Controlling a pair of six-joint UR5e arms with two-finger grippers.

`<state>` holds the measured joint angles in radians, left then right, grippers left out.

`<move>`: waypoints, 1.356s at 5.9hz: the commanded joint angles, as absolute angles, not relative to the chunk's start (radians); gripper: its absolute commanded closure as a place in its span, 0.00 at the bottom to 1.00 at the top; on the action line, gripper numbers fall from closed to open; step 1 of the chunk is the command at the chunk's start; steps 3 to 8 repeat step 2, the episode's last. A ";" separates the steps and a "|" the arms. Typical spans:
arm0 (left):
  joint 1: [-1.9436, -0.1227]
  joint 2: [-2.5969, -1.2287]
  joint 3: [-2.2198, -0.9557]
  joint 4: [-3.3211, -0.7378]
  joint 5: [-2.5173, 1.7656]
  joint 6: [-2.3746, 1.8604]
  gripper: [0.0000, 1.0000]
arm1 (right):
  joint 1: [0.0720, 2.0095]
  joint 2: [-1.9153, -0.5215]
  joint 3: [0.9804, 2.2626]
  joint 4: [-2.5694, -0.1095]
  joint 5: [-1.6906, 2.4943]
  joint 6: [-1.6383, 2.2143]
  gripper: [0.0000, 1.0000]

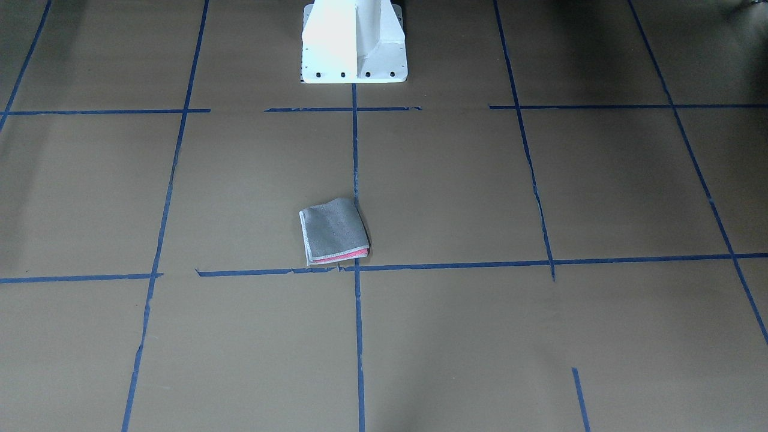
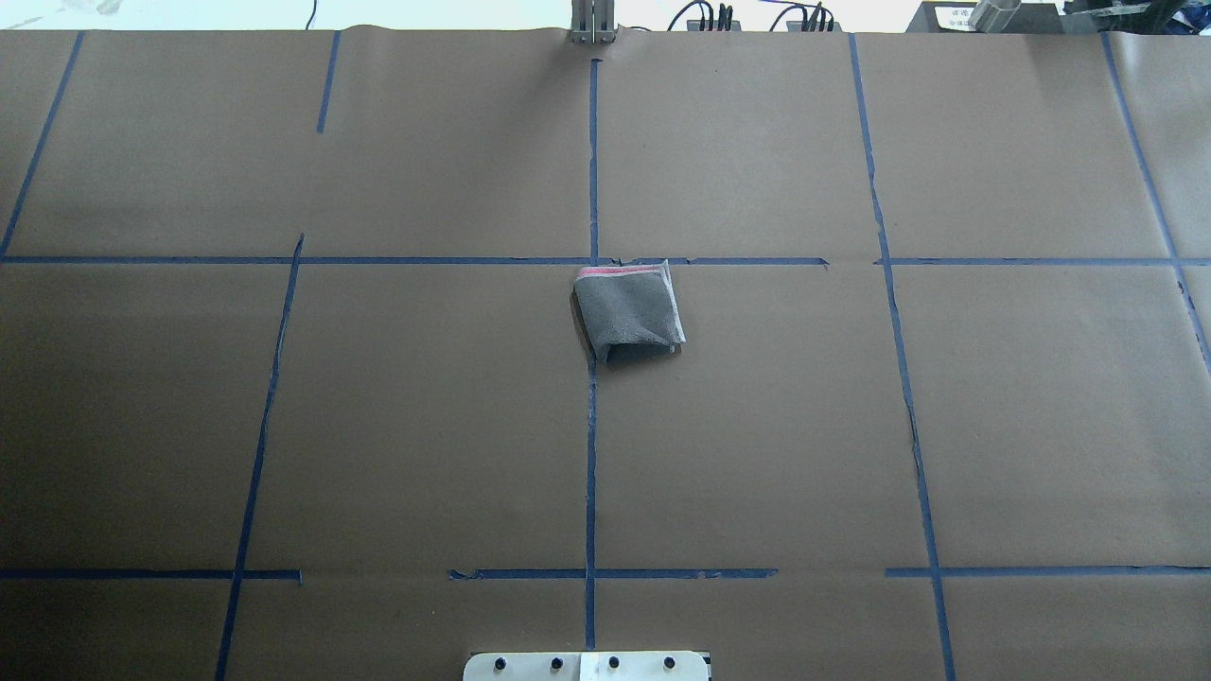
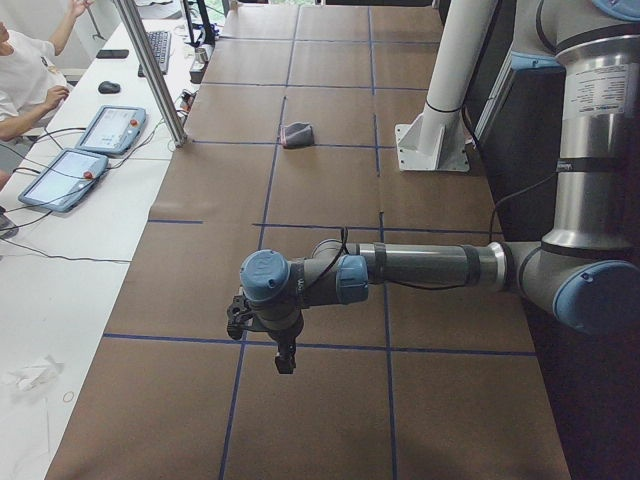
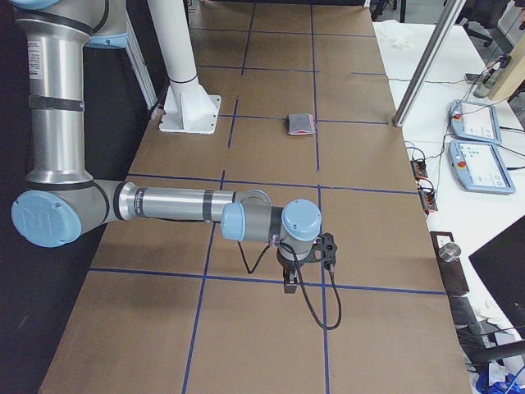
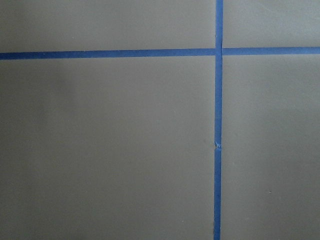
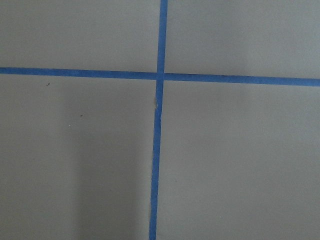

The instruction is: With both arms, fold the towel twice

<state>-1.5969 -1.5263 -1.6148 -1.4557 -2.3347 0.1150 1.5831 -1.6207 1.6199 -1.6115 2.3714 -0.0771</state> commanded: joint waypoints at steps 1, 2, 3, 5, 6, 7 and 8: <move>-1.597 -1.526 -1.615 -1.456 -2.335 0.115 0.00 | 1.583 -1.623 1.620 -1.611 2.373 -0.078 0.00; -1.597 -1.526 -1.615 -1.457 -2.335 0.115 0.00 | 1.583 -1.624 1.620 -1.611 2.373 -0.080 0.00; -1.597 -1.526 -1.615 -1.457 -2.335 0.115 0.00 | 1.583 -1.624 1.620 -1.611 2.373 -0.080 0.00; -1.597 -1.526 -1.615 -1.457 -2.335 0.115 0.00 | 1.583 -1.624 1.620 -1.611 2.373 -0.080 0.00; -1.597 -1.526 -1.615 -1.457 -2.335 0.115 0.00 | 1.583 -1.624 1.620 -1.611 2.373 -0.080 0.00; -1.597 -1.526 -1.615 -1.457 -2.335 0.115 0.00 | 1.583 -1.624 1.620 -1.611 2.373 -0.080 0.00; -1.597 -1.526 -1.615 -1.457 -2.335 0.115 0.00 | 1.583 -1.624 1.620 -1.611 2.373 -0.080 0.00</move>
